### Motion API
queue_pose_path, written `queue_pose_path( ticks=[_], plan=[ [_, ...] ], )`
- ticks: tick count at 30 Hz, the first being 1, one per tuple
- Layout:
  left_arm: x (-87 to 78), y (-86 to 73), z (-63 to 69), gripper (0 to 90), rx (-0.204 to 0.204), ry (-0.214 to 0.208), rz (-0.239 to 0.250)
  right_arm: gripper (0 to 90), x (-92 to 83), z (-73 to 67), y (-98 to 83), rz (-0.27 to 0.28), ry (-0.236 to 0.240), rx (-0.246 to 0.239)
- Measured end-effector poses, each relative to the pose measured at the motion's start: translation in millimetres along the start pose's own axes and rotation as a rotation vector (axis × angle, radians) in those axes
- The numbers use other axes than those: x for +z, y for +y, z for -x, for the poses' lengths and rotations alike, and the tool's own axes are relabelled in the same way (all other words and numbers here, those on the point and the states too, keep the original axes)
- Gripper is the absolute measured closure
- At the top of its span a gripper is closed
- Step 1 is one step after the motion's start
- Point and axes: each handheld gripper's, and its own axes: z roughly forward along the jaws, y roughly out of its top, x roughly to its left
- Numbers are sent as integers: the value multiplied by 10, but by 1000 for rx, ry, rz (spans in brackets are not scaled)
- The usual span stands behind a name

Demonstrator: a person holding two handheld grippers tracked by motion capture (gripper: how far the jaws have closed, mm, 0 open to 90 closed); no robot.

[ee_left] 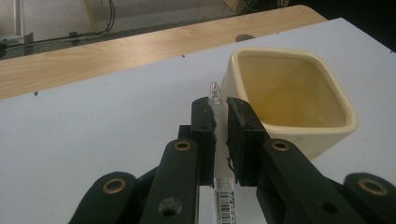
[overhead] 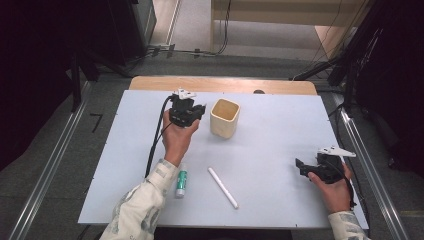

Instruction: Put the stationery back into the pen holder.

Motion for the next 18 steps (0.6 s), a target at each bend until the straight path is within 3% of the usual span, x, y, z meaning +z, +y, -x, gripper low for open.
queue_pose_path(
  ticks=[18],
  plan=[
    [155, 236, 163, 825, 25, -9, -9, 114, 1, 11, 1, 0, 5, 5]
  ],
)
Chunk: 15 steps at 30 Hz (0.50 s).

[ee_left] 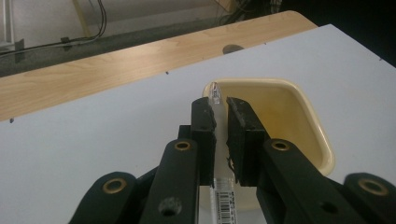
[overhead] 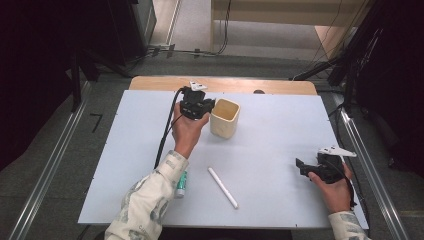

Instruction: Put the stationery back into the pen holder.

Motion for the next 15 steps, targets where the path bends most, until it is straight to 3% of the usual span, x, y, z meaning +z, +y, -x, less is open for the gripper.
queue_pose_path(
  ticks=[15],
  plan=[
    [119, 206, 68, 825, -3, -7, -9, 114, -6, 10, 2, 4, 2, 1]
  ],
)
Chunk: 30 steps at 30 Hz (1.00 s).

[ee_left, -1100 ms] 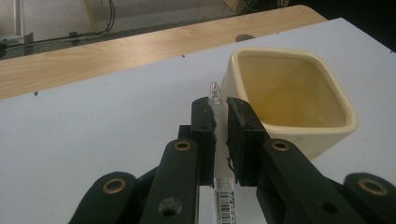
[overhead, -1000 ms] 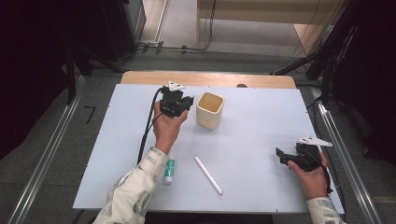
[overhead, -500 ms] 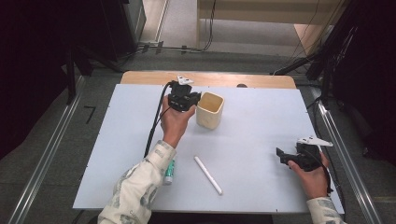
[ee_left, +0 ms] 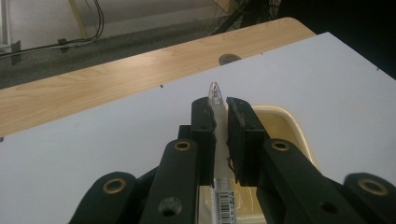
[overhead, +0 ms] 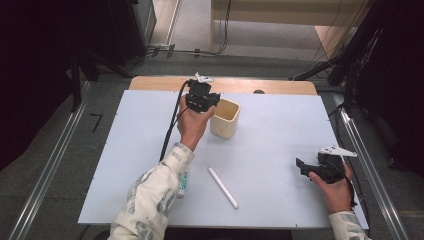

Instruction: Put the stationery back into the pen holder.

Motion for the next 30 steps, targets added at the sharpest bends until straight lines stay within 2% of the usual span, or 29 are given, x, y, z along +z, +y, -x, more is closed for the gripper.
queue_pose_path(
  ticks=[12, 17, 30],
  plan=[
    [157, 64, 100, 825, 9, -6, -17, 114, -3, 4, 3, 2, 9, 3],
    [212, 133, 143, 825, 23, 1, -21, 114, -10, 9, 2, 5, 11, 6],
    [357, 301, 191, 825, 17, 1, -21, 114, -26, 32, -6, 11, 17, 16]
  ],
)
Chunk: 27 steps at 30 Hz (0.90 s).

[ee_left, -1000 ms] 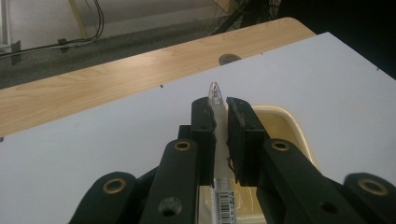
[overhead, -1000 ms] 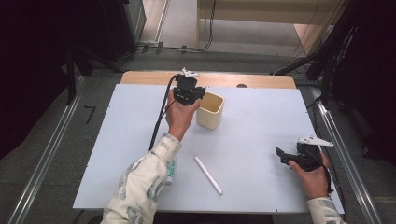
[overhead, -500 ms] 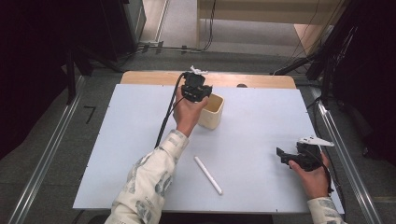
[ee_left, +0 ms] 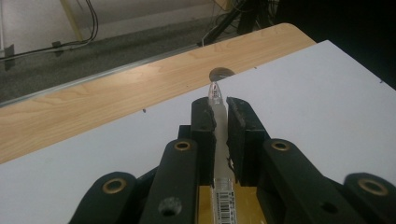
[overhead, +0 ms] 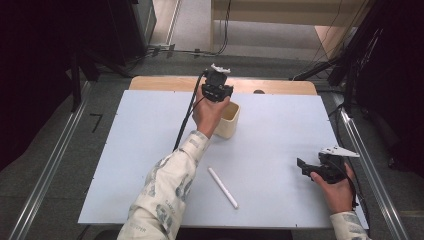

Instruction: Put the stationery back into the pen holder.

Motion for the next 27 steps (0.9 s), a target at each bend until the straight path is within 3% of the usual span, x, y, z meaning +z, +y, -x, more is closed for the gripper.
queue_pose_path(
  ticks=[27],
  plan=[
    [201, 90, 26, 824, -13, 1, 11, 114, -2, 6, -10, -1, 4, -1]
  ],
)
